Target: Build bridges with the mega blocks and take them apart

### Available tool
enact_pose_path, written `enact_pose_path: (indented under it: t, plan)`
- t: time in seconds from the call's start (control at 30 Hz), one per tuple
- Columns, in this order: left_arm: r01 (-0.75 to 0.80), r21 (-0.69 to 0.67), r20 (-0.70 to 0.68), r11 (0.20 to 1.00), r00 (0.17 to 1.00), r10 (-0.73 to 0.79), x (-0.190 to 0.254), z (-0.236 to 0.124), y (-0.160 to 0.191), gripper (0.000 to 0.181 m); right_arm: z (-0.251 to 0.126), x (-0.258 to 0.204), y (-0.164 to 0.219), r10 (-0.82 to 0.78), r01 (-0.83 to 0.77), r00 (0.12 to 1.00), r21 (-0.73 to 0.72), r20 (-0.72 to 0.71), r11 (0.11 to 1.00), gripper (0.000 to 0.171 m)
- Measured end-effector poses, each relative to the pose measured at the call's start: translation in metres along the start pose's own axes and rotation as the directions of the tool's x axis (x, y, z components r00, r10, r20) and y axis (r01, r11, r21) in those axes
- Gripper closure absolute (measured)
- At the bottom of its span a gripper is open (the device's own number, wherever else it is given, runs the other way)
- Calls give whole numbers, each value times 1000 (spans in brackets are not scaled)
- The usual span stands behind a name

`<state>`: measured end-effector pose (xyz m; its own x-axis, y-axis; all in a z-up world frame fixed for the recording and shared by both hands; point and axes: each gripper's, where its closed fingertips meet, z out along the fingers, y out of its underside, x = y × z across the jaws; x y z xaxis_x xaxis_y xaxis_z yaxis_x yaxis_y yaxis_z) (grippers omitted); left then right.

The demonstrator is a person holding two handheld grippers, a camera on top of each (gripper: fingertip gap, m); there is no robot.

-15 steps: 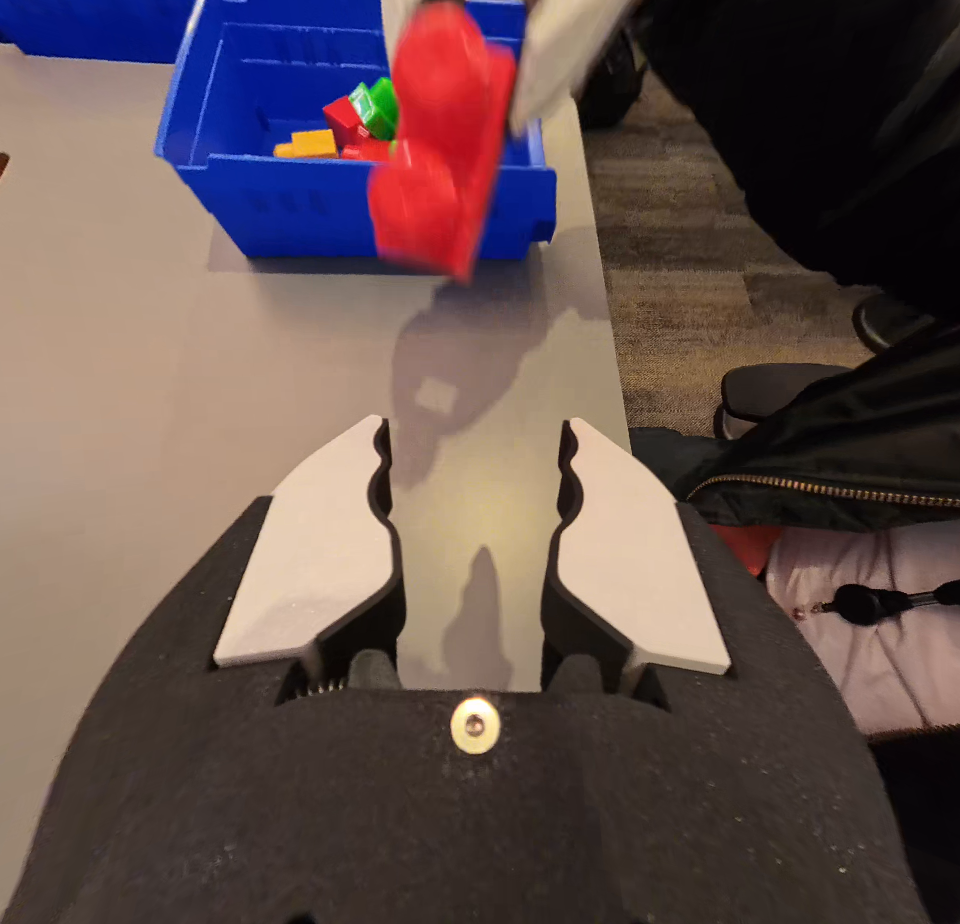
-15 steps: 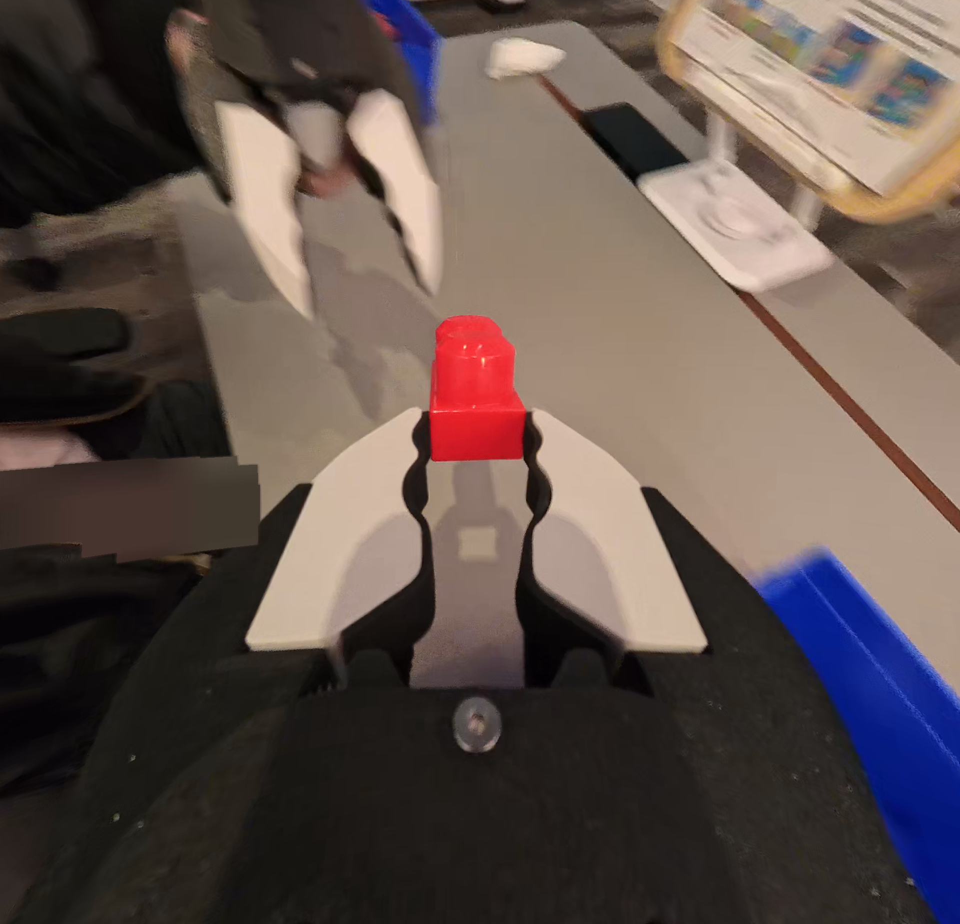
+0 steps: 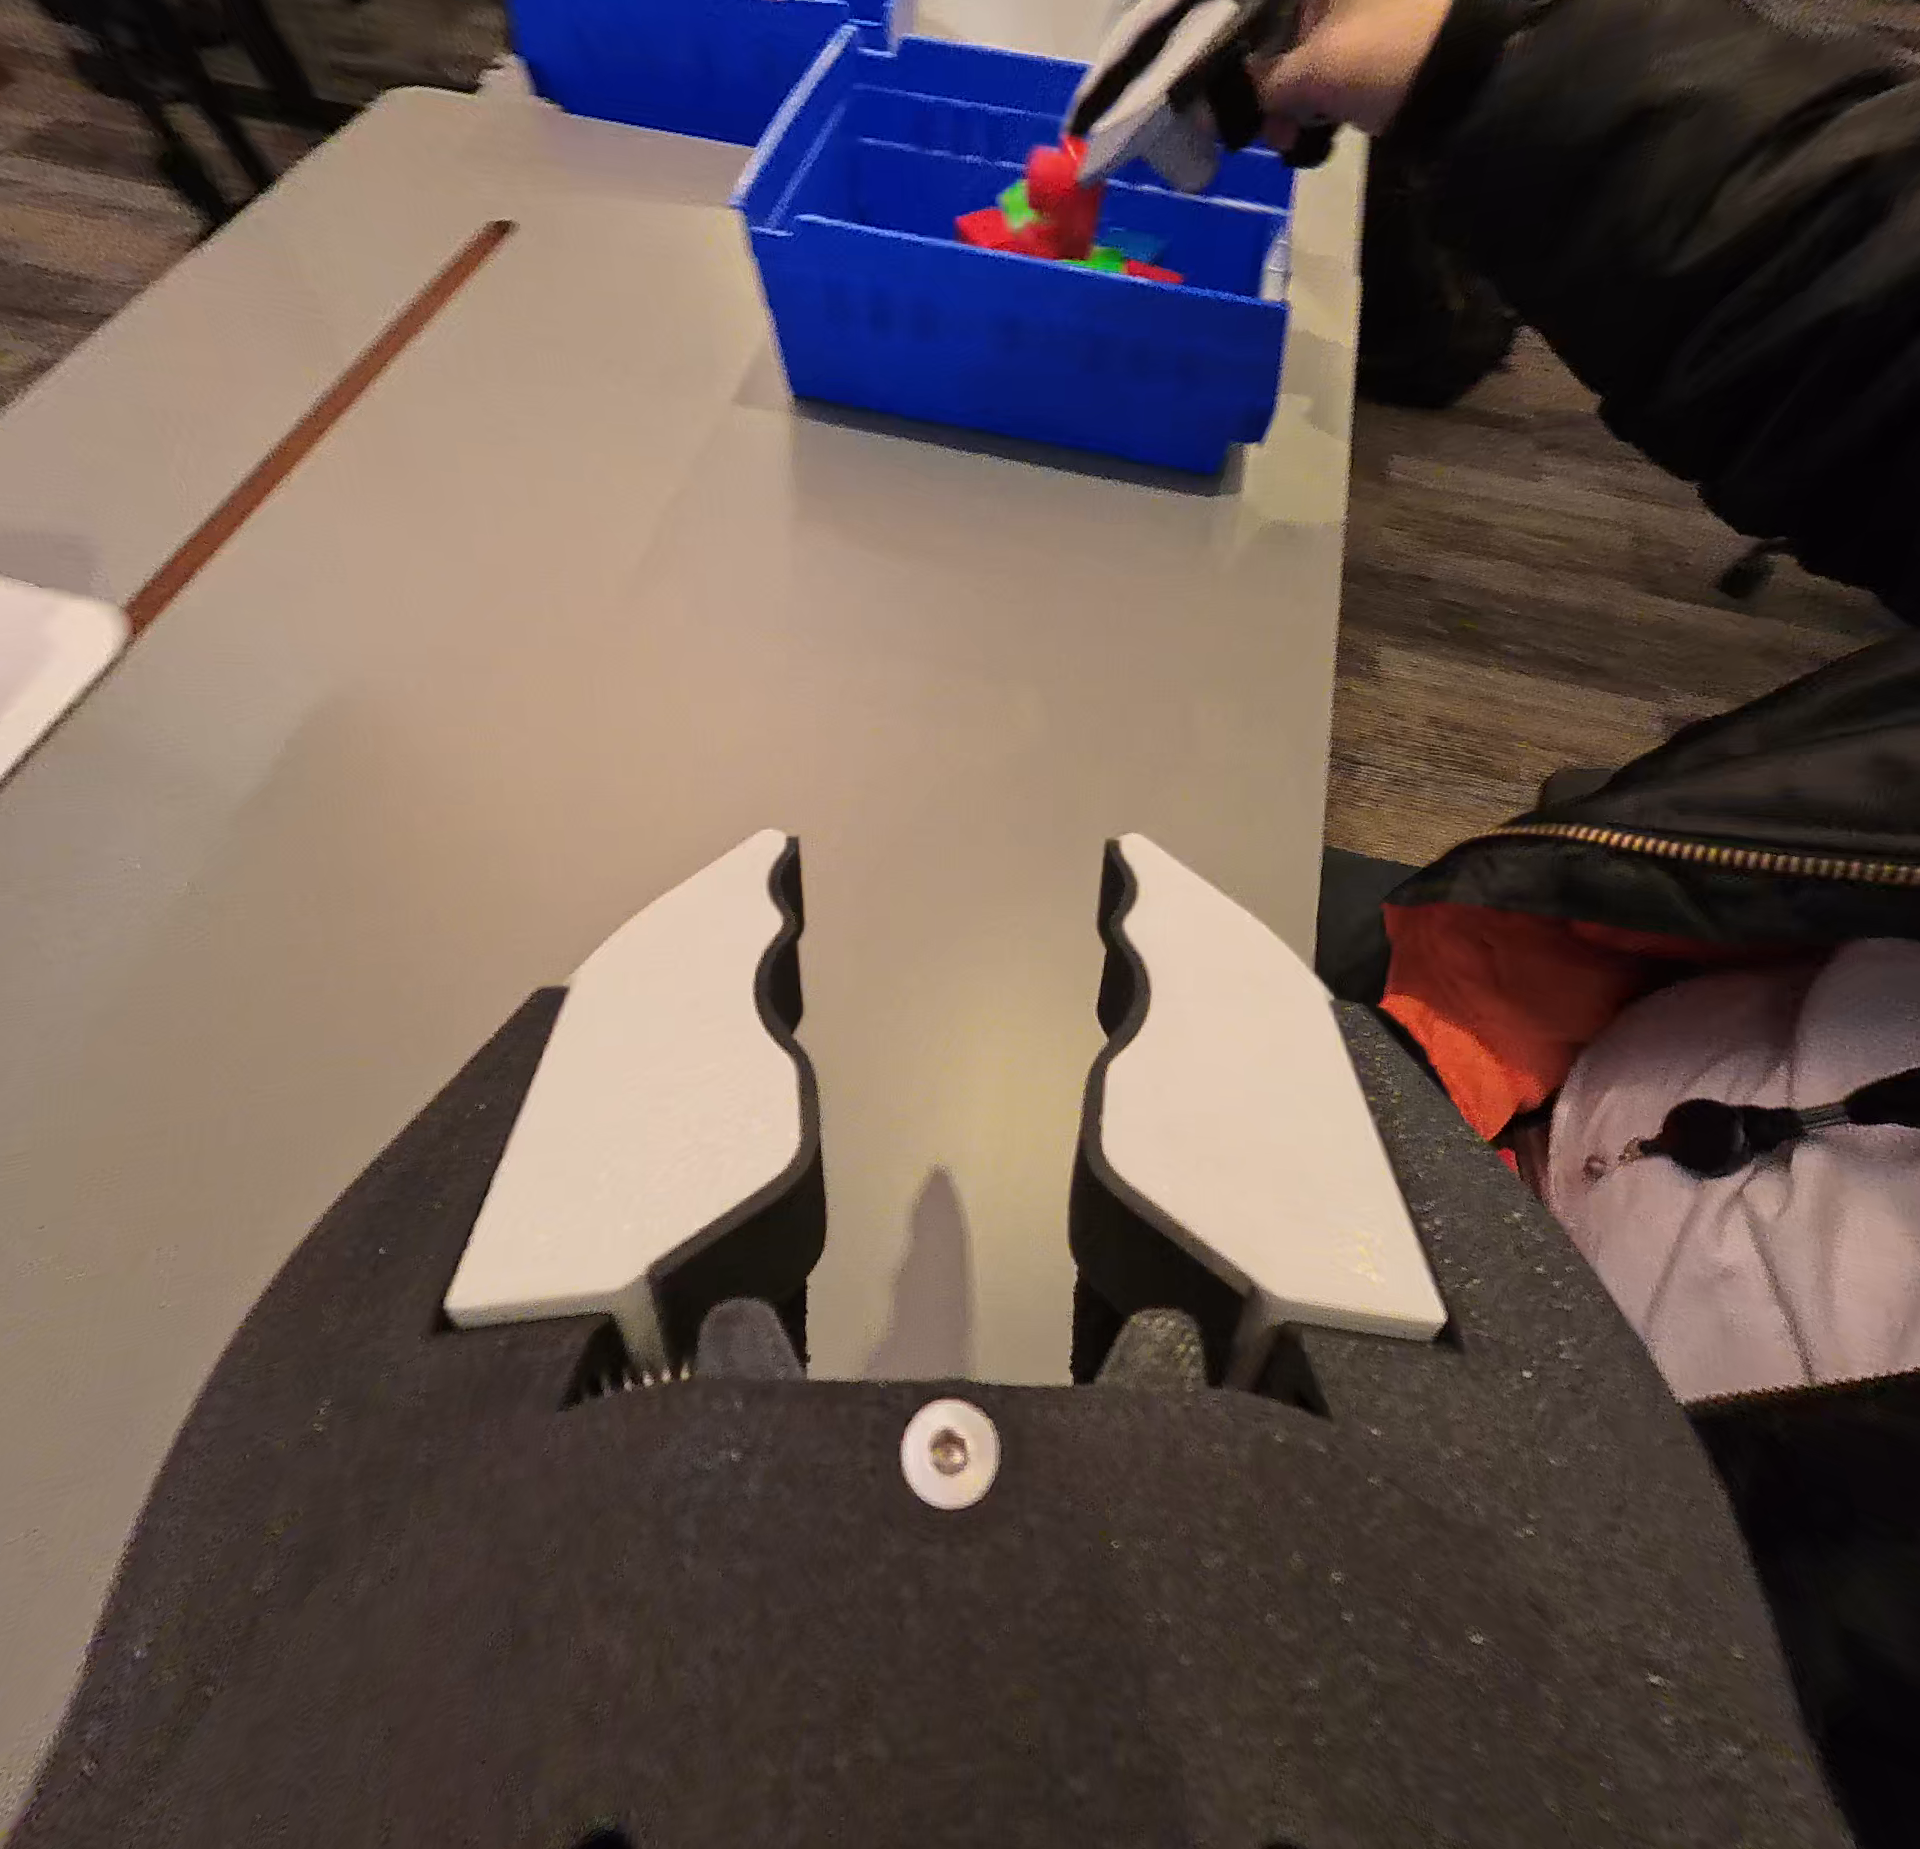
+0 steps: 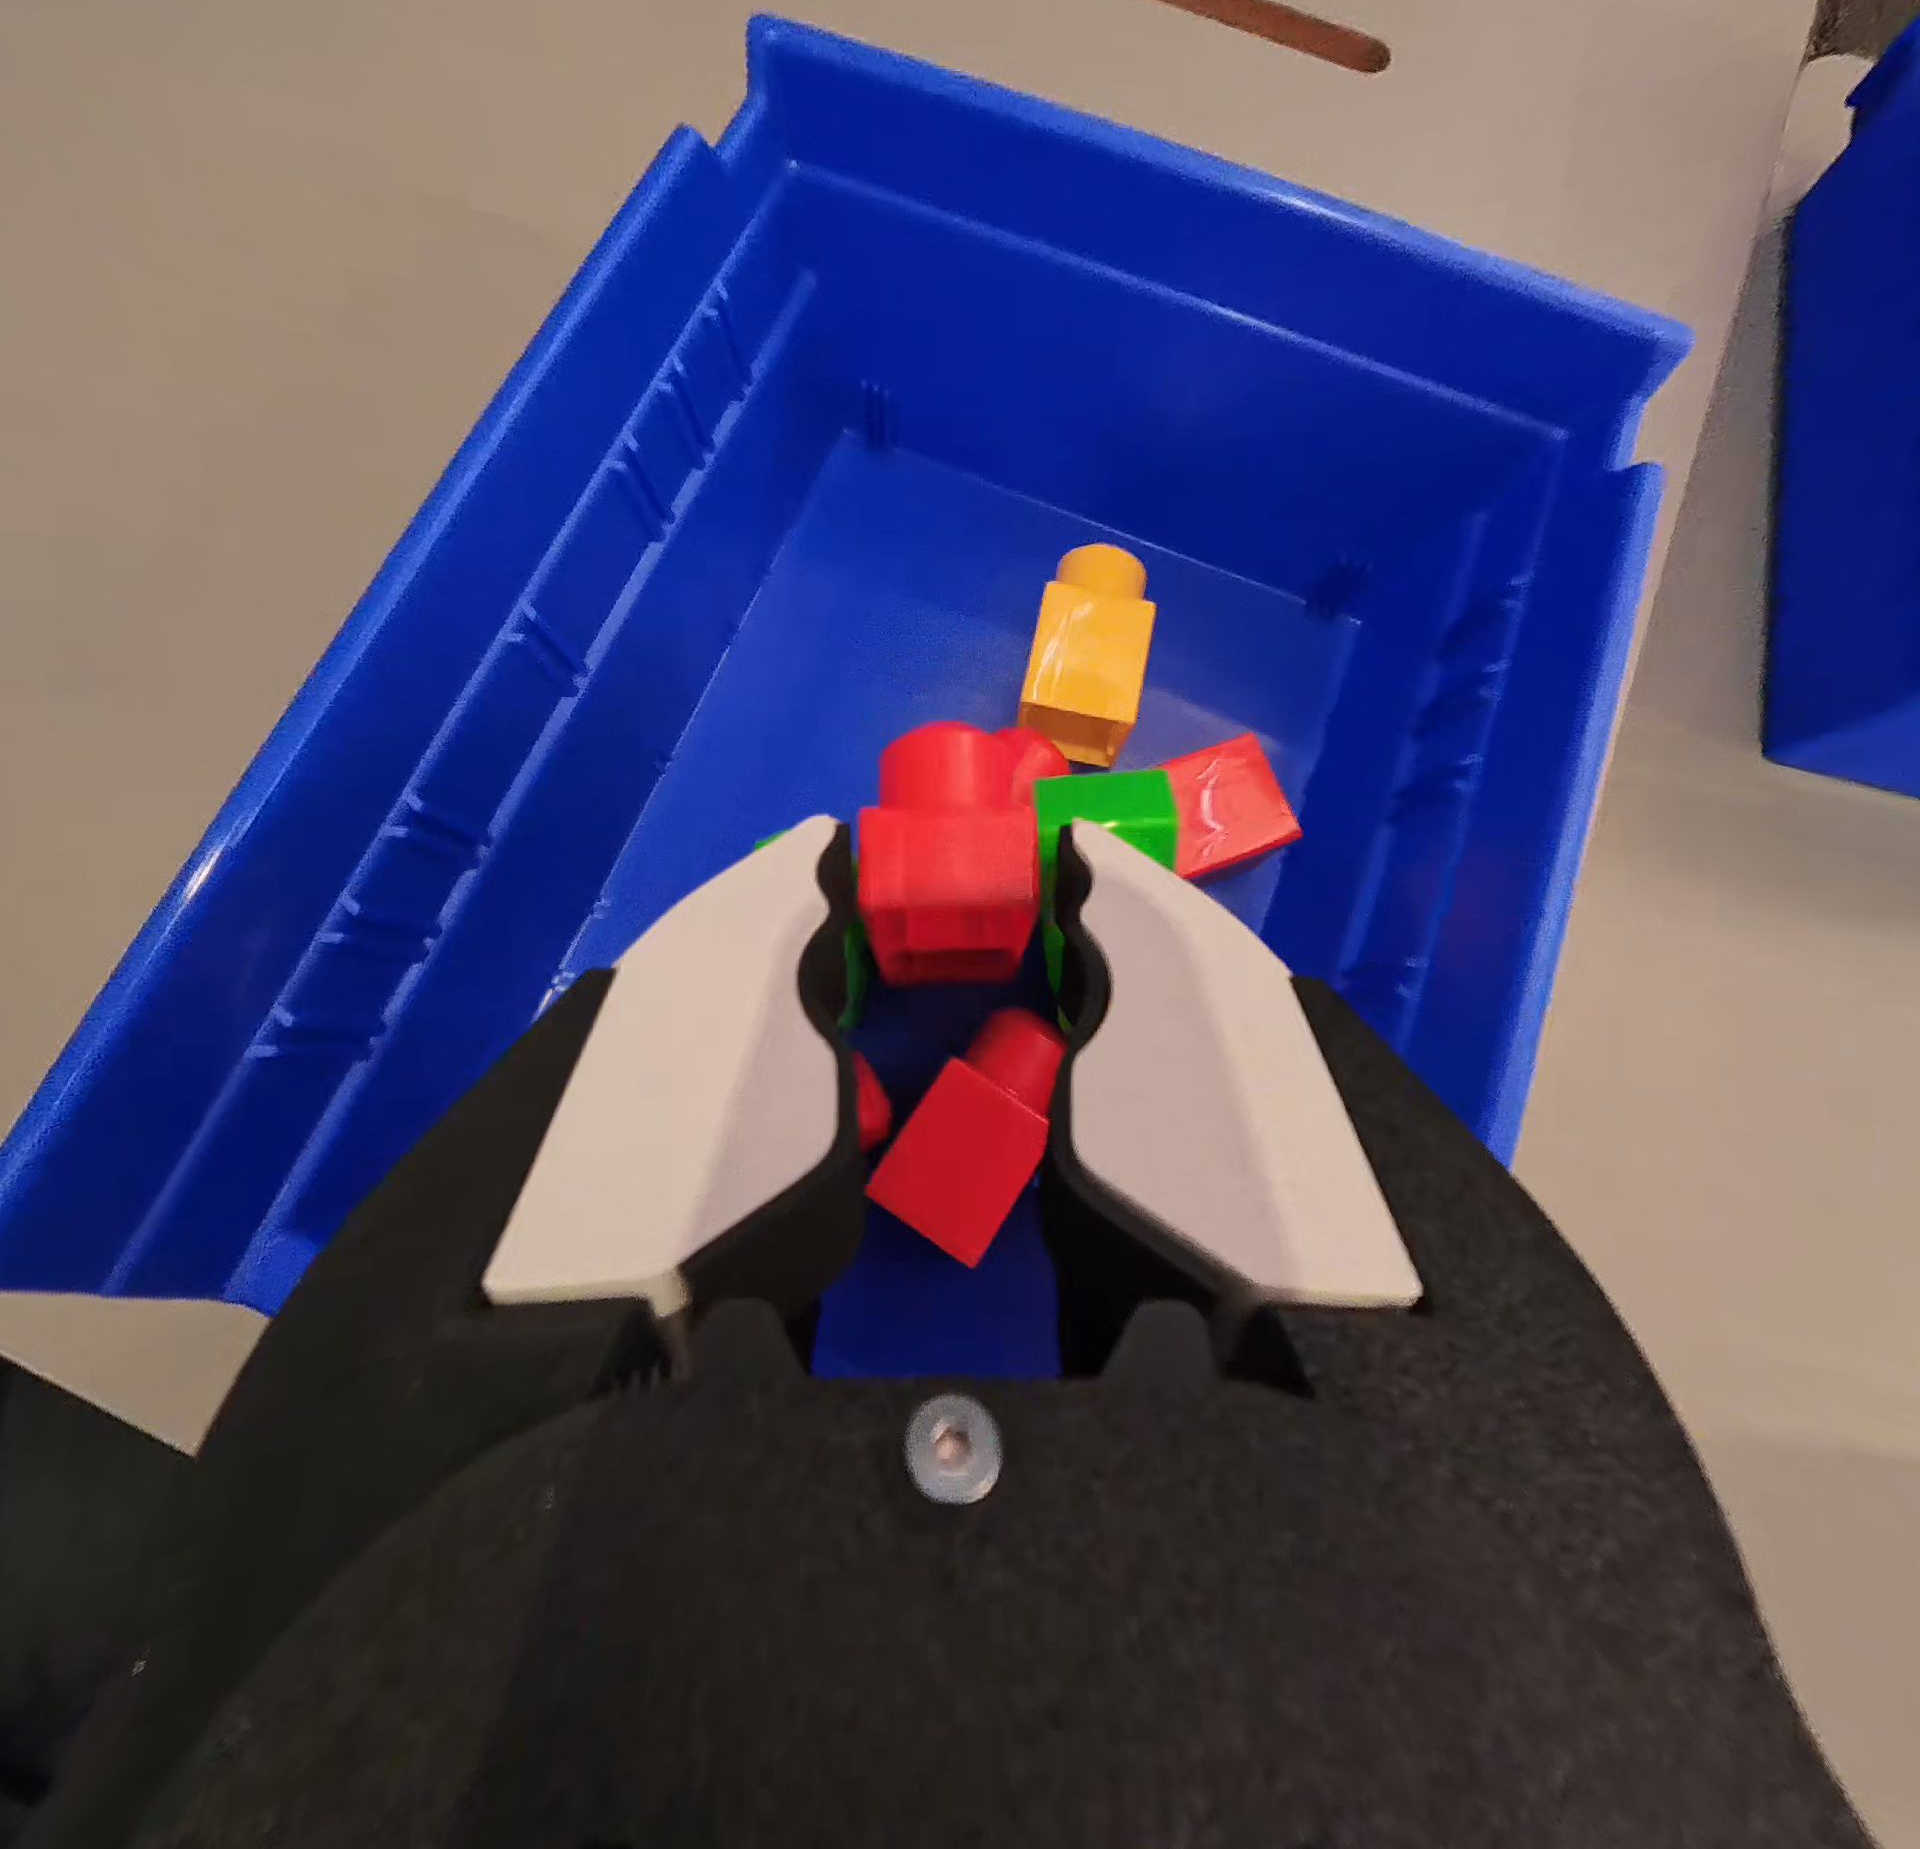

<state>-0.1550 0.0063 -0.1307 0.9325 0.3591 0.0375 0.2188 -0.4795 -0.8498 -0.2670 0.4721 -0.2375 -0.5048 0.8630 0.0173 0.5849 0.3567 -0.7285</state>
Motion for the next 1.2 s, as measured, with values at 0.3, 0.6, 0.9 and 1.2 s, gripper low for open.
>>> enact_pose_path:
  t: [0.3,0.6,0.9,1.2]
  plan:
    - [195,-58,528,979,838,-135,-79,-214,91,127,-42,-34,-44,-91,87,996,196,13,977,132]
    - [198,-546,626,814,742,239,-159,-299,242,125,-34,-126,-73,-208,162,960,233,186,959,133]
    - [80,-762,430,643,805,409,-220,-293,293,128,-30,-162,-72,-179,140,957,179,229,974,136]
    - [60,-829,281,556,905,321,-236,-291,334,121,-21,-171,-90,-48,-18,955,220,293,975,137]
